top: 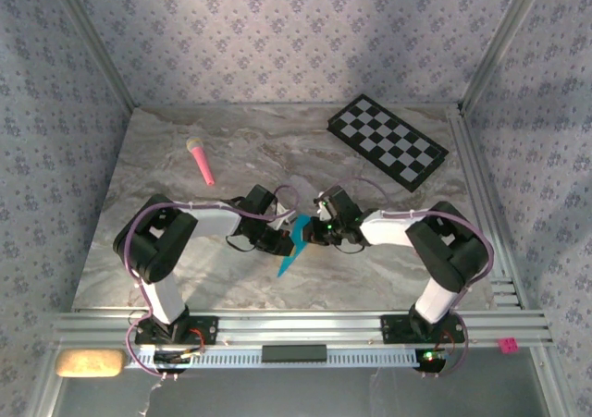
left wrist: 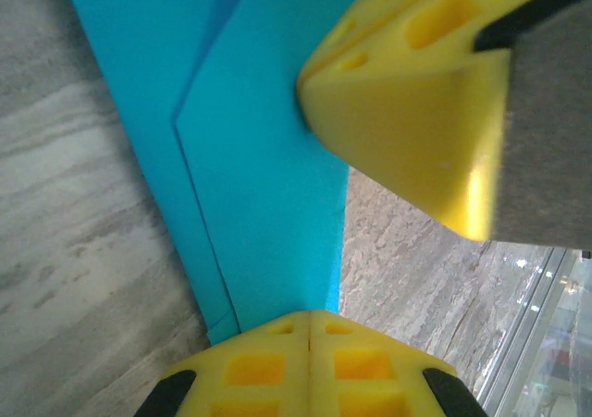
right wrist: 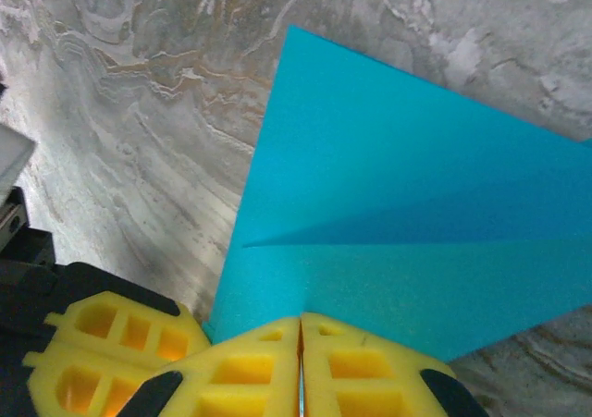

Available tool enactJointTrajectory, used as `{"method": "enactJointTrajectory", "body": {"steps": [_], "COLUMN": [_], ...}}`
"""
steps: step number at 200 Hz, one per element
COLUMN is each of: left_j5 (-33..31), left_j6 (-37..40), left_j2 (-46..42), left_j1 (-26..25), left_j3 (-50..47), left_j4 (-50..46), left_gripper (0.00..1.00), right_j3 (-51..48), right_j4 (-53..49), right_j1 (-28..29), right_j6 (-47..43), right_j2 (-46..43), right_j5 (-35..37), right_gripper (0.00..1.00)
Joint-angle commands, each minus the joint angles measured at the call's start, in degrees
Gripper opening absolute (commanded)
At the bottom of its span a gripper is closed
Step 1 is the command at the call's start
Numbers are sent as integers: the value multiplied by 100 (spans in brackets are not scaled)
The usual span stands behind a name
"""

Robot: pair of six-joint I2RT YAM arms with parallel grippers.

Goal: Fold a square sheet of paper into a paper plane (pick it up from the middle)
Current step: Fold the wing for the fifth time at the center of the table.

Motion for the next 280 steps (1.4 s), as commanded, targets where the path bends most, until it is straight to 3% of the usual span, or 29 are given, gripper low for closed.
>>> {"method": "enactJointTrajectory", "body": {"steps": [1,147,200,241,280], "left_j5": [-426,-418,-422,-418,-341], "left_j6": [172,147,147,107,26], "left_j2": [334,413,344,276,137], "left_j1": [-59,-55,-53,-56,-58], "left_j3": [-201,-217,-207,-194,-156], "left_j4": [-793,-802,-837,-816,-793], "left_gripper": [0,0,0,0,0], "right_j3": [65,-74,-221,-184,-495], "right_j4": [76,142,269,422,492], "right_j1": [-97,-1380,-996,-372,-460], "right_j6": [-21,-101,-83,-6,200], "right_j2": [205,108,-729,-245,10], "right_j5": [110,323,112,-22,402], "right_gripper": [9,10,13,12,9]}}
